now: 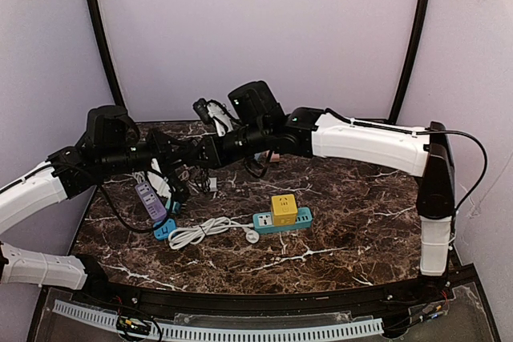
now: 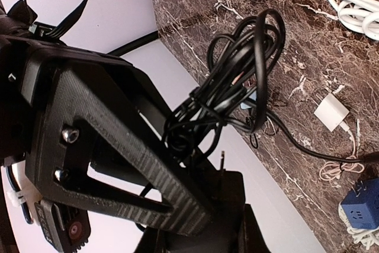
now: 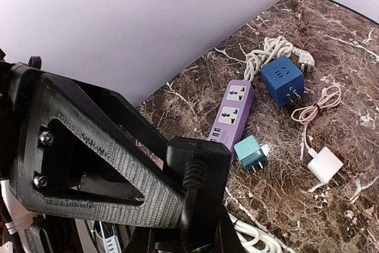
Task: Insert the plug
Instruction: Pick up the plug from the center of the board.
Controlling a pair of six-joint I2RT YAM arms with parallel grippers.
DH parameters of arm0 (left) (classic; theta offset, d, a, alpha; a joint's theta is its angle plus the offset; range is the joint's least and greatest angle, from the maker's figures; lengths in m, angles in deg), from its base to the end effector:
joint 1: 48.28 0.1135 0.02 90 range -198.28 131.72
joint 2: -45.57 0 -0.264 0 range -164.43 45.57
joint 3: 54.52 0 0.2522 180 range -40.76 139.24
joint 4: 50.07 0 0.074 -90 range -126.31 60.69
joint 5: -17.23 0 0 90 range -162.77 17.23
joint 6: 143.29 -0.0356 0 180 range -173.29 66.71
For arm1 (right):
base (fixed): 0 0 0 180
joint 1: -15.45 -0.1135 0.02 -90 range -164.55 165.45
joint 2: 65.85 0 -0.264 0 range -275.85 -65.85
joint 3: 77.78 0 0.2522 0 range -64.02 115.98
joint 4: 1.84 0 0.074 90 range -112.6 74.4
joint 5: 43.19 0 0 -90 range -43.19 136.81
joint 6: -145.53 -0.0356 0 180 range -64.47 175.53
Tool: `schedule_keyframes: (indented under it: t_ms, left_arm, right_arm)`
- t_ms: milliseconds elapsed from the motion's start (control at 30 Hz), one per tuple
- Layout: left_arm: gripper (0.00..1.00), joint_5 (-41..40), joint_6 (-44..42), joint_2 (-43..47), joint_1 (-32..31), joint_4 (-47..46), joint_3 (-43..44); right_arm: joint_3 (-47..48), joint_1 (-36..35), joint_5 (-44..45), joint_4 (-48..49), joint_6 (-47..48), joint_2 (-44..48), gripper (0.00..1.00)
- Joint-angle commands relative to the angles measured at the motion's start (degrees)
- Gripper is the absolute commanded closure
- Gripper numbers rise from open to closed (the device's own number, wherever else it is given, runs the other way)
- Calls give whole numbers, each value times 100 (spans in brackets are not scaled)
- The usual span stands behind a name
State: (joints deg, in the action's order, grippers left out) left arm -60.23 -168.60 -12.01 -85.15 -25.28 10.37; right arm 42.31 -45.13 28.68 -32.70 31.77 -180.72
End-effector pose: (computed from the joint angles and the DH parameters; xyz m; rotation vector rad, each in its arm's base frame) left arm 0.1812 -0.1456 0.3358 1.9098 0.3128 0.7305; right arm 0.2258 0.4230 0.3293 -0.9119 2.0345 1.1994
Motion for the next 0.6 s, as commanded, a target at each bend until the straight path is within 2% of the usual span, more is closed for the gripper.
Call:
schedule_keyframes:
  t_ms: [0, 33, 67, 100, 133, 167, 233, 300, 400, 500, 567]
  left_arm:
    - [97, 319, -3486, 56, -34, -250, -124]
    - [88, 363, -3359, 68, -39, -358, -168]
    - [58, 399, -3249, 99, -40, -440, -193]
    - [43, 463, -2999, 112, -40, -583, -245]
    - [18, 470, -2743, 150, -40, -636, -258]
    - [6, 476, -2558, 168, -40, -703, -267]
    - [2, 430, -1917, 243, -36, -715, -233]
    - [1, 397, -1185, 417, -40, -450, -111]
    - [1, 655, -170, 674, -40, 696, 338]
    - [1, 1281, -208, 1079, -40, 1151, 372]
    - [1, 1602, -688, 1278, -40, 1029, 152]
  right_arm:
    - [51, 92, -99, 220, 83, -59, 100]
    - [-7, 124, -105, 245, 109, -7, 100]
    - [-73, 139, -111, 276, 160, 52, 100]
    - [-167, 163, -114, 324, 230, 130, 100]
    - [-267, 187, -120, 387, 311, 216, 100]
    - [-373, 220, -160, 482, 410, 320, 100]
    - [-559, 300, -437, 587, 636, 508, 100]
    - [-691, 449, -1085, 594, 872, 711, 100]
    - [-894, 811, -2685, 499, 1117, 954, 100]
    - [-1105, 1020, -3716, 285, 1362, 1145, 100]
    - [-1109, 1007, -3907, -29, 1614, 1208, 100]
